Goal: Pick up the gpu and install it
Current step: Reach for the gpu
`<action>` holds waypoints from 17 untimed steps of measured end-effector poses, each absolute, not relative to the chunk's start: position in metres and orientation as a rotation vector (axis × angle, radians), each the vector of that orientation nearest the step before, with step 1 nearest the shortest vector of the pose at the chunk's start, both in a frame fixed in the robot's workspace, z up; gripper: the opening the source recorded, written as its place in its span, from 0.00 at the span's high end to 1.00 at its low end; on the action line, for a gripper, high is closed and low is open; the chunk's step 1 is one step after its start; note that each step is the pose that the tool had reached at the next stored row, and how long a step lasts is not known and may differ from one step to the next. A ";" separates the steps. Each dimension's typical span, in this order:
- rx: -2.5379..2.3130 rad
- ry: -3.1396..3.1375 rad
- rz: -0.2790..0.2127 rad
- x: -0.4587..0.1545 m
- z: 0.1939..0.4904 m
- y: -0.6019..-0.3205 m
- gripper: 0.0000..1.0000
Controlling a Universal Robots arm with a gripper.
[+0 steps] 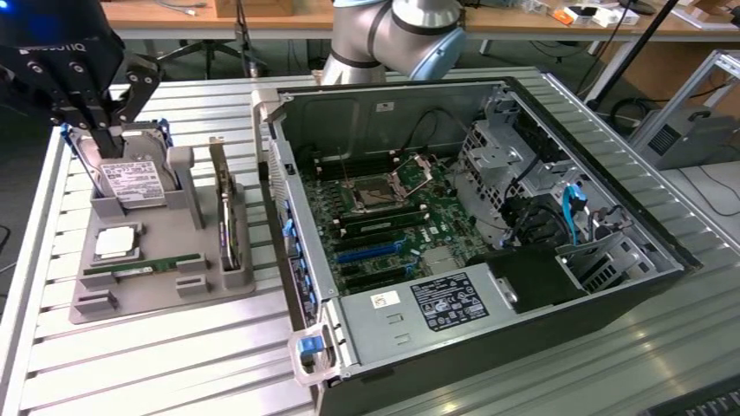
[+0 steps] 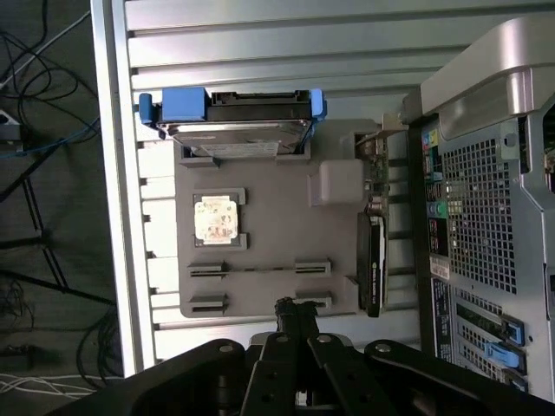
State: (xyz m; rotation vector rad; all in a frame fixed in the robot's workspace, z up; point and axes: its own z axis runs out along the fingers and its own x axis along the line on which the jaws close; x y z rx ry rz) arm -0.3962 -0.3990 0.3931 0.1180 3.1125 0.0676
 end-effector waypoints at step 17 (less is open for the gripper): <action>0.118 3.113 0.067 -0.424 0.393 -0.399 0.89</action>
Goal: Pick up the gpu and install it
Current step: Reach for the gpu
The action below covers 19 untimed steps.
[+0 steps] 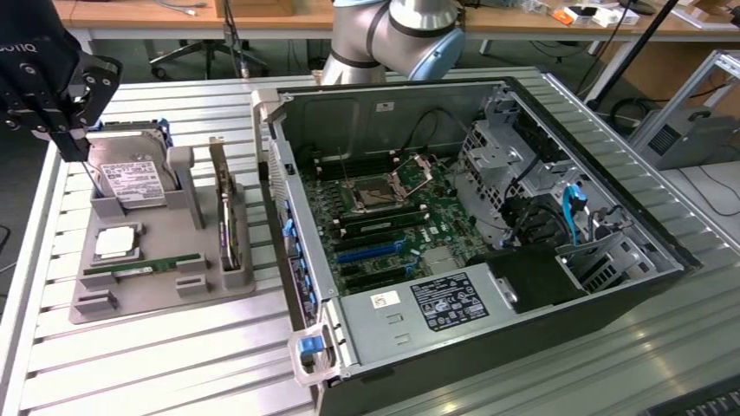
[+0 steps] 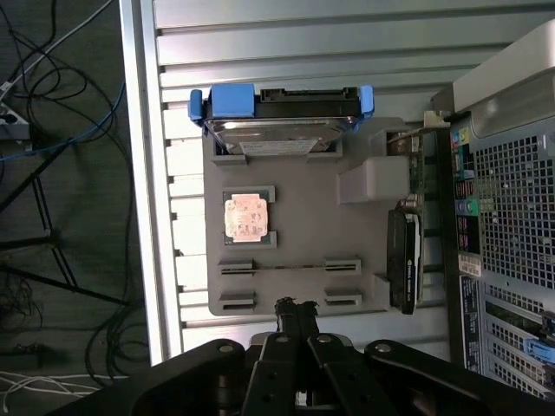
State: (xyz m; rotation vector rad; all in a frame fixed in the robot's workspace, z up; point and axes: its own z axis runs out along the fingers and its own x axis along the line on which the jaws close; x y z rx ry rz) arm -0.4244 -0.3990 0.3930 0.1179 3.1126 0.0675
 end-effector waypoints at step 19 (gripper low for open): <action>0.118 3.112 0.066 -0.417 0.389 -0.399 0.89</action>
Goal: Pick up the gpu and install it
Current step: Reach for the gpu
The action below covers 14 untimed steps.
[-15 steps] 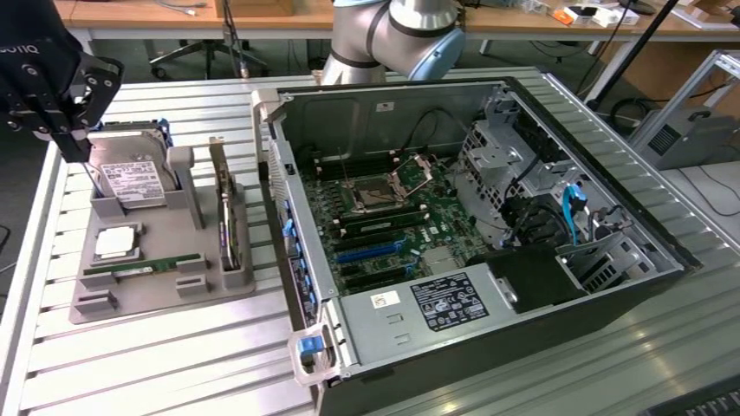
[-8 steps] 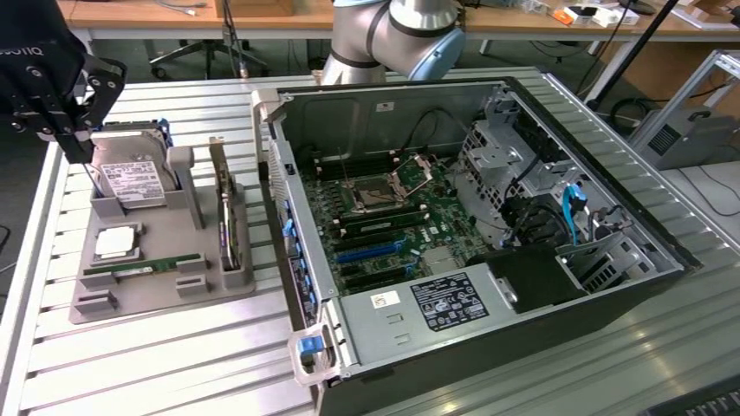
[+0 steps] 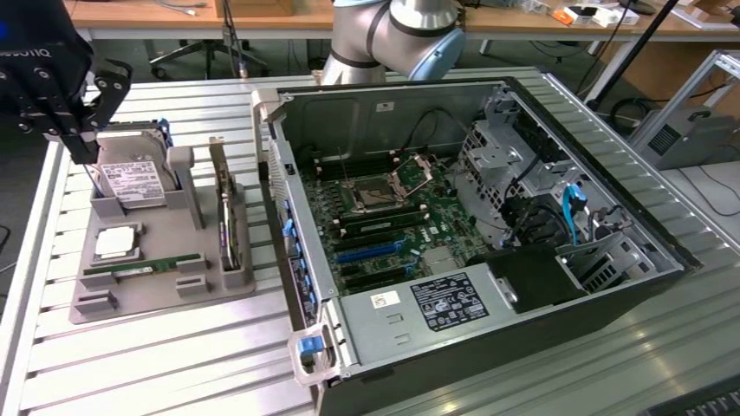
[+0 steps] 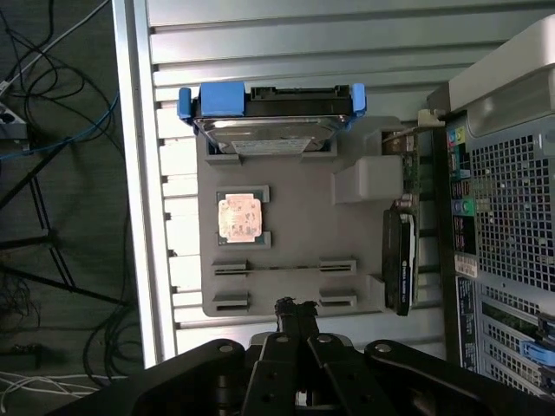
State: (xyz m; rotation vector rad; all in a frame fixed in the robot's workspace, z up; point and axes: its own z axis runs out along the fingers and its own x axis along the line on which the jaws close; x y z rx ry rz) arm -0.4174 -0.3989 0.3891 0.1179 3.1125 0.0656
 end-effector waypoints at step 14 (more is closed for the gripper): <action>0.119 3.127 0.064 -0.364 0.380 -0.399 0.89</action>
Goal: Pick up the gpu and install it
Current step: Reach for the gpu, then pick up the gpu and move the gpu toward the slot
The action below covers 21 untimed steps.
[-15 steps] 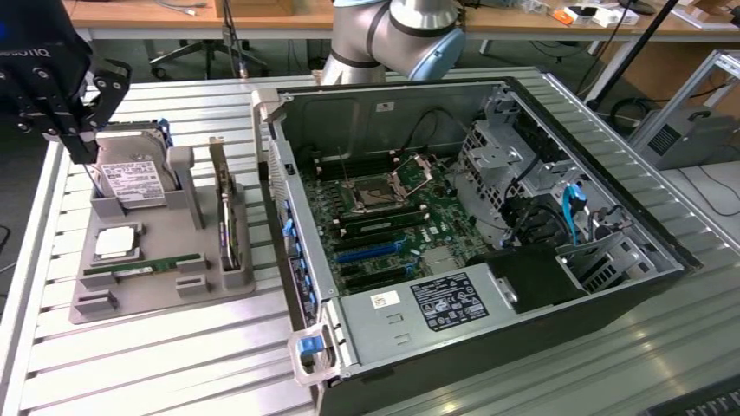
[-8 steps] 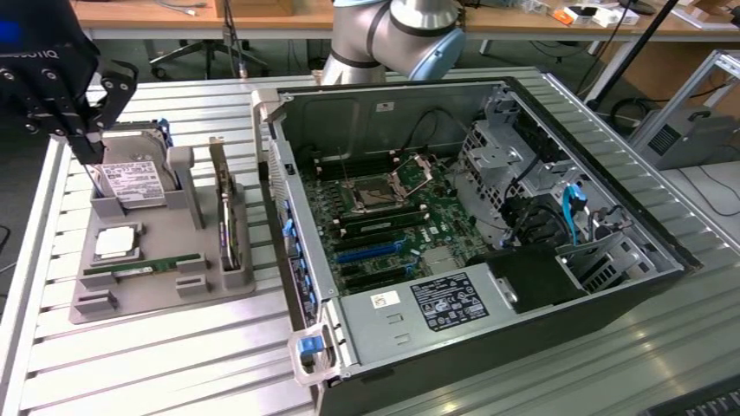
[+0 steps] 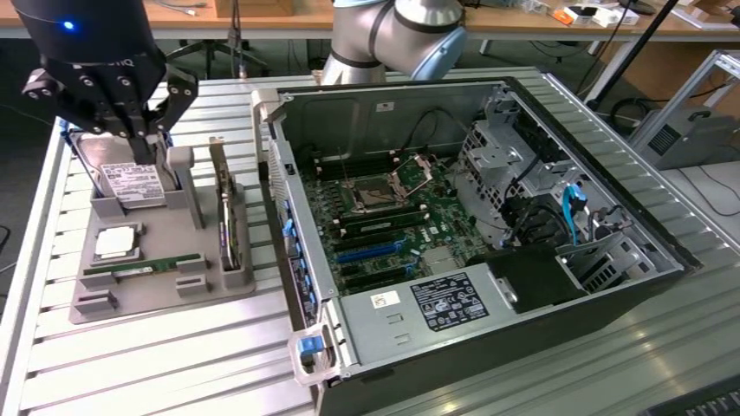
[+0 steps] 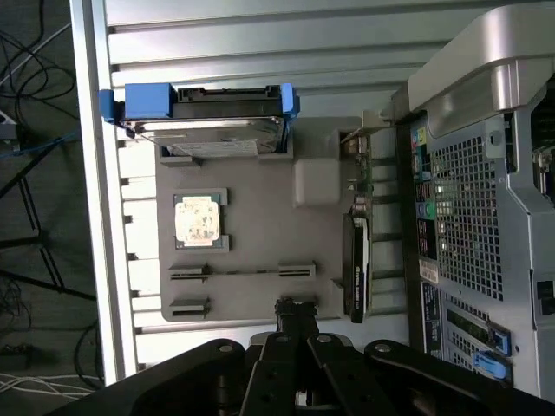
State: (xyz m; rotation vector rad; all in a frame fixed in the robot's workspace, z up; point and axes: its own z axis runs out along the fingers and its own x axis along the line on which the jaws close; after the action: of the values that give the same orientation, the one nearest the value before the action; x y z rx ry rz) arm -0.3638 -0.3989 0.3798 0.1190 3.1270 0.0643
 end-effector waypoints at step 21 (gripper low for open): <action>0.119 3.131 0.062 -0.348 0.377 -0.399 0.89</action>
State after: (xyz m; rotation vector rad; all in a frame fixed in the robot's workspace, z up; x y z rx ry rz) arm -0.3479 -0.3989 0.3773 0.1190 3.1313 0.0623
